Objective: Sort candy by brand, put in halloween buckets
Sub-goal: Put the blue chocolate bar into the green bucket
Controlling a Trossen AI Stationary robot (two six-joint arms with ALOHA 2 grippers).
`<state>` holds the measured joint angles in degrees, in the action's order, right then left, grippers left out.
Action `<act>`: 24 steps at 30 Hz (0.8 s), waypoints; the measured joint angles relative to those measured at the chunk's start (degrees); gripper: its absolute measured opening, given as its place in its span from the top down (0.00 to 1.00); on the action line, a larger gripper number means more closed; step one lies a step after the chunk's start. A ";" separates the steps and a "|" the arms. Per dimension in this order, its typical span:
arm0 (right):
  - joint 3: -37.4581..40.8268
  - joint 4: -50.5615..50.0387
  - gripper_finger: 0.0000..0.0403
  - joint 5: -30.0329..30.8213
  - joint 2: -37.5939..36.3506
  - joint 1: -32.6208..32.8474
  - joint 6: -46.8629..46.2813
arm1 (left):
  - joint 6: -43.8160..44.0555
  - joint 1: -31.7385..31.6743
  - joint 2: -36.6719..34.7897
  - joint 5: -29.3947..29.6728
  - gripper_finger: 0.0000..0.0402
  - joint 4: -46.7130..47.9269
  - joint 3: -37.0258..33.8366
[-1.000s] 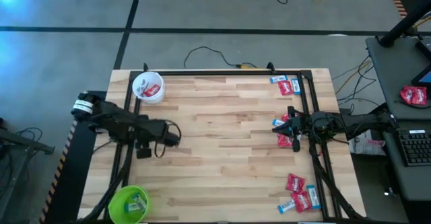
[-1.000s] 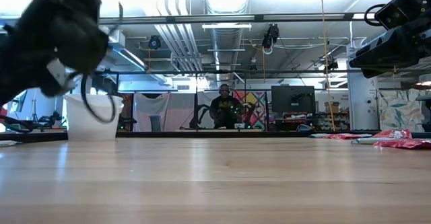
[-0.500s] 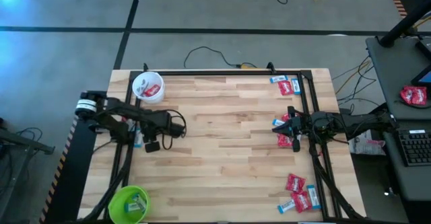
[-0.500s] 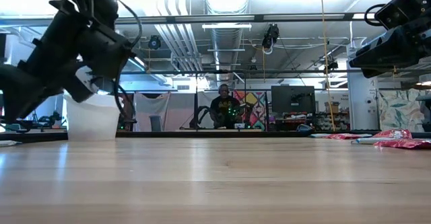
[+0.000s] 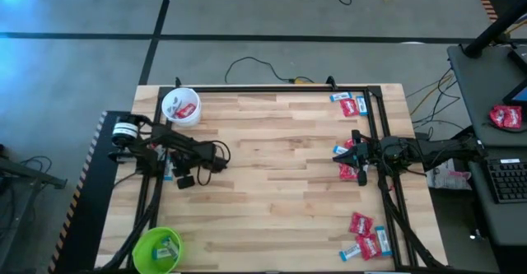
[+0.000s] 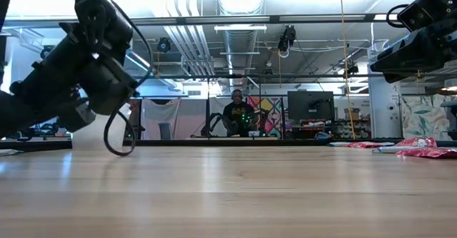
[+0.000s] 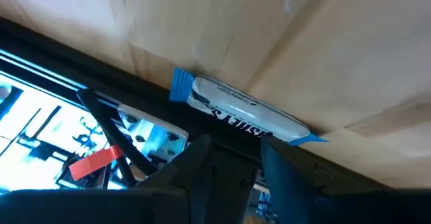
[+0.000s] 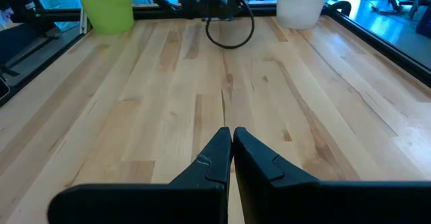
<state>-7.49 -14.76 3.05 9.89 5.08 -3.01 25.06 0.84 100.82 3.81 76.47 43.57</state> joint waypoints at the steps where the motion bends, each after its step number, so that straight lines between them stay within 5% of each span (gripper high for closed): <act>1: -0.01 0.02 0.98 0.00 0.00 0.01 0.00 | 0.07 0.00 0.68 0.01 0.72 -0.02 0.00; 17: 0.00 0.02 0.98 -0.02 0.00 0.00 0.00 | 14.99 -0.39 11.06 1.03 0.72 1.22 0.63; 24: 0.00 0.02 0.98 -0.02 0.00 0.00 0.00 | 12.78 -0.32 16.32 0.90 0.72 3.15 1.99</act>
<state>-7.49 -14.74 3.03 9.89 5.08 -3.01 37.84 0.52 117.14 4.72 79.63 45.56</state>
